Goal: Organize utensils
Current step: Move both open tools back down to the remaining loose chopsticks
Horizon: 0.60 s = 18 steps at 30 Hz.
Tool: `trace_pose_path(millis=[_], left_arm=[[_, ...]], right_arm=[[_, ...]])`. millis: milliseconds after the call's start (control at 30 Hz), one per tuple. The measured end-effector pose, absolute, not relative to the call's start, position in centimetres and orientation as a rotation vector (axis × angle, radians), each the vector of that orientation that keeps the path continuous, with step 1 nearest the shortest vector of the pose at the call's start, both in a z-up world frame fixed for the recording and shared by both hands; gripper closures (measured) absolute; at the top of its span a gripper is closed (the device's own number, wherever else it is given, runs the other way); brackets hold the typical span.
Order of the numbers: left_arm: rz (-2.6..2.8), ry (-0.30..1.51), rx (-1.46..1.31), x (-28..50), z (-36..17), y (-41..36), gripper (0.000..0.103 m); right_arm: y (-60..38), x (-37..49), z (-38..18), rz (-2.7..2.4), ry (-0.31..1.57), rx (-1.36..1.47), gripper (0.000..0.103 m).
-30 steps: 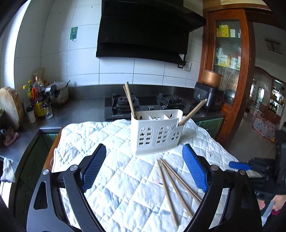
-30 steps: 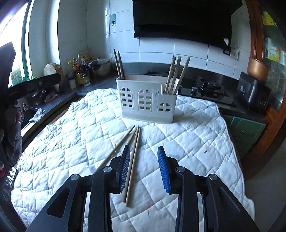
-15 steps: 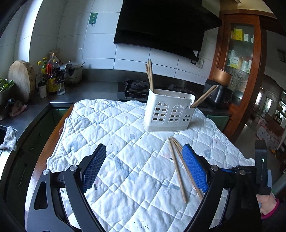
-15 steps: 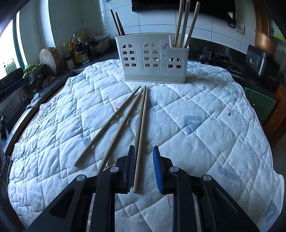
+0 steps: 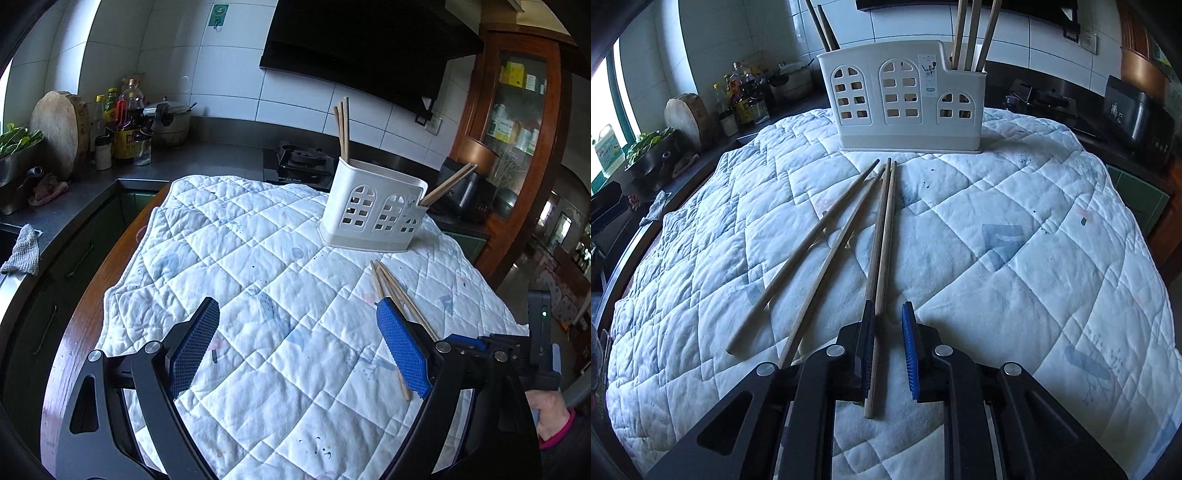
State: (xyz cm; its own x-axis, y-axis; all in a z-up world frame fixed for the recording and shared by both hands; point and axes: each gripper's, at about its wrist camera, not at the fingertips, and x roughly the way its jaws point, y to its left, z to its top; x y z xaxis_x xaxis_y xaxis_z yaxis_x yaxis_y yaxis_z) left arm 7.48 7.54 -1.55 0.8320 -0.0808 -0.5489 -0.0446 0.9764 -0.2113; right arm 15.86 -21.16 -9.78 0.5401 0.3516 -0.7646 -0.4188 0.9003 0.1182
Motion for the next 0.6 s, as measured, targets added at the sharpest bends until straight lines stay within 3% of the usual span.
trace_pose_path(millis=[600], left_arm=[[-0.046, 0.64, -0.2, 7.4, -3.1, 6.0, 0.017]], right_arm=[[-20.7, 16.4, -10.1, 0.451, 0.901, -0.121, 0.093]])
